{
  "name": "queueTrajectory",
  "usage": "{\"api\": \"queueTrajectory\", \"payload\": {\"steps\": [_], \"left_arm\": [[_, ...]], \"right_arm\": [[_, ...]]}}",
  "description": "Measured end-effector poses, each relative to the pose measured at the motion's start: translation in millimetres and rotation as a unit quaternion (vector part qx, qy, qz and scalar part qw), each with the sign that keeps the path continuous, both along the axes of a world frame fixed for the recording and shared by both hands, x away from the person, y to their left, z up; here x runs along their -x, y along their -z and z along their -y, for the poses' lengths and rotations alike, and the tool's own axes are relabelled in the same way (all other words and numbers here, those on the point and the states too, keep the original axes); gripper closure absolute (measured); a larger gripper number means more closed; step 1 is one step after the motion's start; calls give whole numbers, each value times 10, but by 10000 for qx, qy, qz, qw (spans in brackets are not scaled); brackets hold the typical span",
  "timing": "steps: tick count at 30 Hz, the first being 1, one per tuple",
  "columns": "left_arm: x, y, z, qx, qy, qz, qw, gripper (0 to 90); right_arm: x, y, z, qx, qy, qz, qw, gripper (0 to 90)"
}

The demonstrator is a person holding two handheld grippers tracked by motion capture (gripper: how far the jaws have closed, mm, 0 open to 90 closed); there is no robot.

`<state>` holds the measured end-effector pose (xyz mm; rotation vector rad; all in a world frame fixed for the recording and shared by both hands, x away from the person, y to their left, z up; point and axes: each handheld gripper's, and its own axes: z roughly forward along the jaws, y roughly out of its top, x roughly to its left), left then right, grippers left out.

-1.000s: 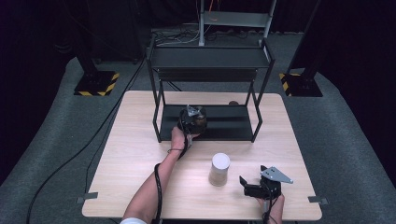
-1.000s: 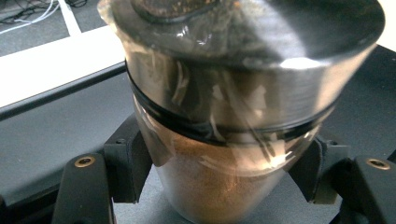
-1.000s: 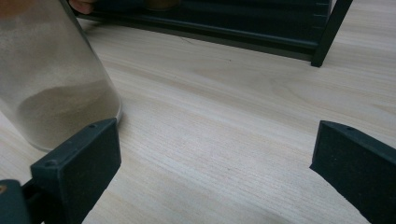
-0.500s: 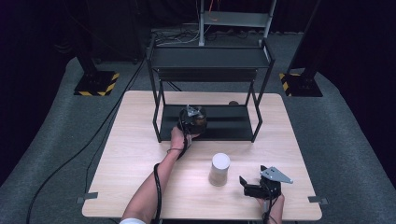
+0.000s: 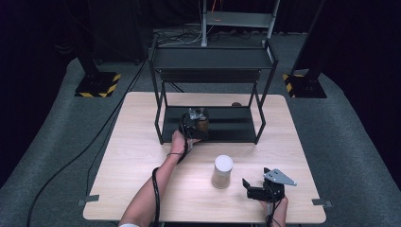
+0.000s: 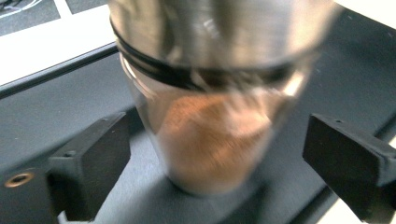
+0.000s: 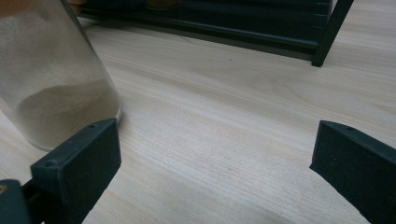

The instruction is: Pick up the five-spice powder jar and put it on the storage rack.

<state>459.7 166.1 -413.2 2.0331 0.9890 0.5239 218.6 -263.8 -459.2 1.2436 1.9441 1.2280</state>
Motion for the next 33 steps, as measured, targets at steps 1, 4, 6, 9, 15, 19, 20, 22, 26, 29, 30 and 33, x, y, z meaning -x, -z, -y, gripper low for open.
{"api": "queueTrajectory", "payload": {"steps": [1, 4, 6, 9, 15, 19, 20, 22, 26, 29, 30, 33], "left_arm": [[21, -18, -8, -40, 23, 4, 10000, 43], [79, -65, -54, -102, 91, 16, 9999, 31], [141, -85, -101, -111, 122, 64, 9998, 26], [194, -110, -150, -139, 196, 60, 9997, 13], [468, -154, -278, -269, 482, 101, 9984, 0], [624, -134, -347, -279, 555, 126, 9980, 0], [735, -110, -399, -287, 584, 149, 9978, 0], [836, -81, -459, -300, 623, 132, 9975, 0], [990, -22, -548, -335, 684, 92, 9971, 0], [1152, 48, -642, -287, 673, 26, 9973, 0], [1249, 86, -701, -259, 677, -48, 9974, 0], [1346, 123, -742, -256, 656, -75, 9975, 0]], "right_arm": [[0, 0, 0, 1, -1, 0, 10000, 2], [-1, -1, -2, 1, 4, -4, 10000, 2], [-2, -2, -3, 5, 5, -7, 10000, 2], [-3, -3, -3, 14, 1, -6, 10000, 2], [-10, -7, -4, 23, -5, -22, 10000, 3], [-10, -10, -11, 44, -3, -23, 10000, 3], [-10, -11, -13, 47, -1, -28, 10000, 2], [-10, -14, -18, 59, 2, -33, 10000, 3], [-10, -15, -19, 63, 5, -34, 10000, 3], [-11, -14, -17, 56, 7, -34, 10000, 3], [-9, -12, -16, 47, 13, -30, 10000, 3], [-11, -12, -16, 51, 13, -32, 10000, 3]]}}
